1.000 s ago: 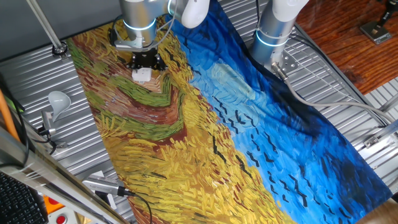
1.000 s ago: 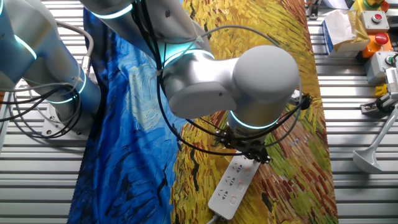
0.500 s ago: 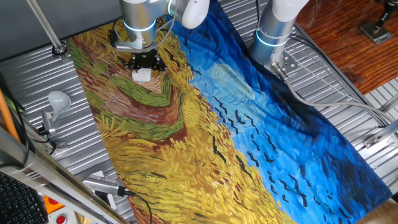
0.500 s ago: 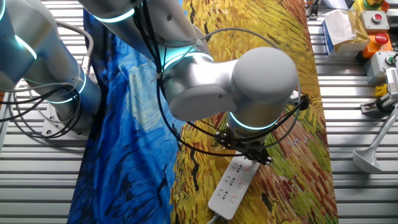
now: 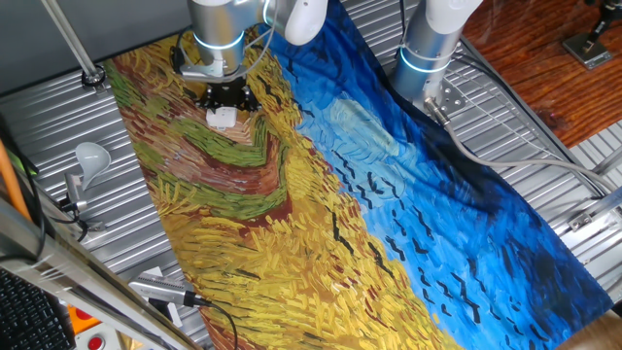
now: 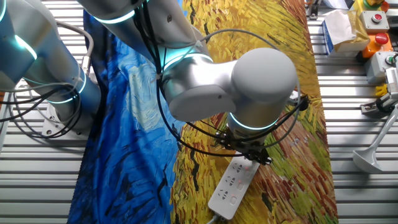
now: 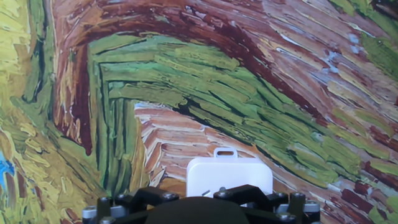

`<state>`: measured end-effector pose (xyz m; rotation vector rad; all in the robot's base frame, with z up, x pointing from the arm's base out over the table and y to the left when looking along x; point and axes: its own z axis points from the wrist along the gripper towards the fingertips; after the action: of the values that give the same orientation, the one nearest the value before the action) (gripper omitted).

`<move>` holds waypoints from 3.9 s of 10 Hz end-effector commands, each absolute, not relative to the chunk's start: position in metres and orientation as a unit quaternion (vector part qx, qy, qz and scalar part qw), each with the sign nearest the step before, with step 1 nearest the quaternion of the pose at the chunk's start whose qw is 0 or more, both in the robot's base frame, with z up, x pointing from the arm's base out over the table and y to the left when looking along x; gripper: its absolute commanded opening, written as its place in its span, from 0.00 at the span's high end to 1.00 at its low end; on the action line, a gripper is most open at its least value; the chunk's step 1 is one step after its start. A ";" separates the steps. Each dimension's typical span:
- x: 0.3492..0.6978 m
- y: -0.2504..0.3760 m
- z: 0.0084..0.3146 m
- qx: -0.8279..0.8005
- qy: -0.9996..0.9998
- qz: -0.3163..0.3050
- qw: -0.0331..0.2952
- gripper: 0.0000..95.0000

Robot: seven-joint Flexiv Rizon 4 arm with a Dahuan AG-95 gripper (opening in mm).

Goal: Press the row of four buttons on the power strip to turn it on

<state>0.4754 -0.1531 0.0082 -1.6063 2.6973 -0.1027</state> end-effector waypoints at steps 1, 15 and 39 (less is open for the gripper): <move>0.476 -0.154 -0.015 -0.511 0.859 -0.033 0.001 0.00; 0.476 -0.155 -0.023 -0.517 0.855 -0.038 0.006 0.00; 0.468 -0.145 0.029 -0.507 0.861 -0.046 -0.013 0.00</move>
<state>0.4704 -0.1474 0.0269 -1.6051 2.7263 -0.1721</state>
